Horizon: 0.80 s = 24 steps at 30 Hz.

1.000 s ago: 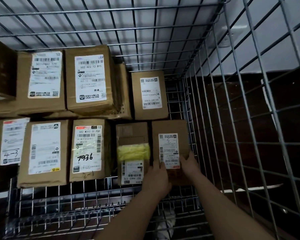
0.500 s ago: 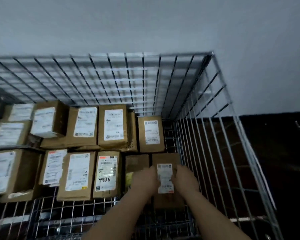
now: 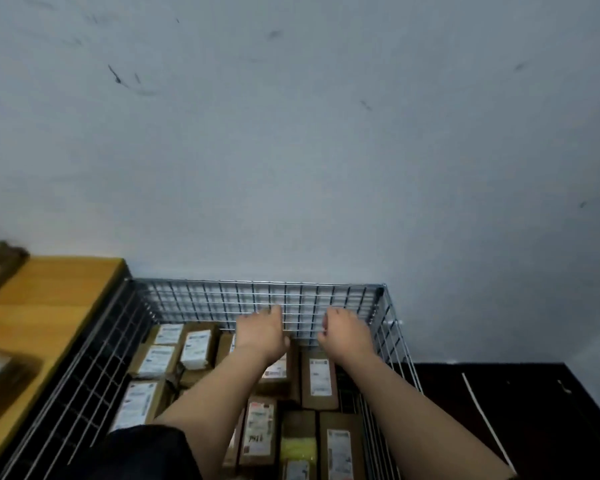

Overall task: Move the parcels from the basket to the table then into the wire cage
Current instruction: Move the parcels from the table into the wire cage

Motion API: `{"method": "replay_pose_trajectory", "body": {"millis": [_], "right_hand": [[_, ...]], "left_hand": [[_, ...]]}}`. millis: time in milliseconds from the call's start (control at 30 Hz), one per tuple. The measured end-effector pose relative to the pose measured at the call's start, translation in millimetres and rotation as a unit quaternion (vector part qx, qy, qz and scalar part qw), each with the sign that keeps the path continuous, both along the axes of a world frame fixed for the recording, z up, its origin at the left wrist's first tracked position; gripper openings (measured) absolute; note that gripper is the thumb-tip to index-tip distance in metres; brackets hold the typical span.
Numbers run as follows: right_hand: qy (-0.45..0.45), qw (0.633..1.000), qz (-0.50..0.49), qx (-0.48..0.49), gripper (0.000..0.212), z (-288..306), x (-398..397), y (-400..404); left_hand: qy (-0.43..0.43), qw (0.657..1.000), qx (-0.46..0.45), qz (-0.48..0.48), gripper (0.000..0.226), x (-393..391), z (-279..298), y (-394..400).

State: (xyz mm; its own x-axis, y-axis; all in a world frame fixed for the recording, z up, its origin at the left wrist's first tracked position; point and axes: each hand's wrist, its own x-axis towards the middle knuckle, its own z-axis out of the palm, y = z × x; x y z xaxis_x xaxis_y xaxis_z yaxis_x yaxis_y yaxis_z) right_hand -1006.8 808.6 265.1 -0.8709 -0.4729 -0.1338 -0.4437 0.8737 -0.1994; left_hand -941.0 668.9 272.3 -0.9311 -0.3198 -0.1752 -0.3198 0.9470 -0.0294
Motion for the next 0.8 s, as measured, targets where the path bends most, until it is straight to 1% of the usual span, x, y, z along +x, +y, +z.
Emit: {"method": "replay_pose_trajectory", "body": {"millis": [100, 167, 333, 500, 633, 800], "right_hand": [[0.030, 0.999, 0.015, -0.009, 0.037, 55.3, 16.4, -11.6], [0.041, 0.998, 0.026, -0.027, 0.037, 86.4, 23.3, -18.2], [0.075, 0.993, 0.062, -0.069, 0.036, 143.6, 42.8, -39.2], [0.101, 0.985, 0.115, -0.085, 0.035, 176.4, 64.9, -61.1], [0.114, 0.979, 0.142, -0.094, 0.034, 192.5, 82.3, -79.4], [0.126, 0.971, 0.174, -0.103, 0.034, 210.4, 107.7, -118.2]], "left_hand": [[0.023, 0.999, -0.021, 0.019, 0.047, 21.6, 53.3, -13.4], [0.047, 0.998, -0.026, 0.040, 0.043, 32.1, 84.6, -21.1], [0.095, 0.989, -0.061, 0.092, 0.038, 62.1, 140.5, -33.4], [0.133, 0.978, -0.085, 0.136, 0.035, 90.9, 168.6, -43.1], [0.145, 0.970, -0.085, 0.174, 0.034, 115.7, 186.7, -55.7], [0.156, 0.959, -0.078, 0.224, 0.035, 155.8, 199.4, -90.9]]}}
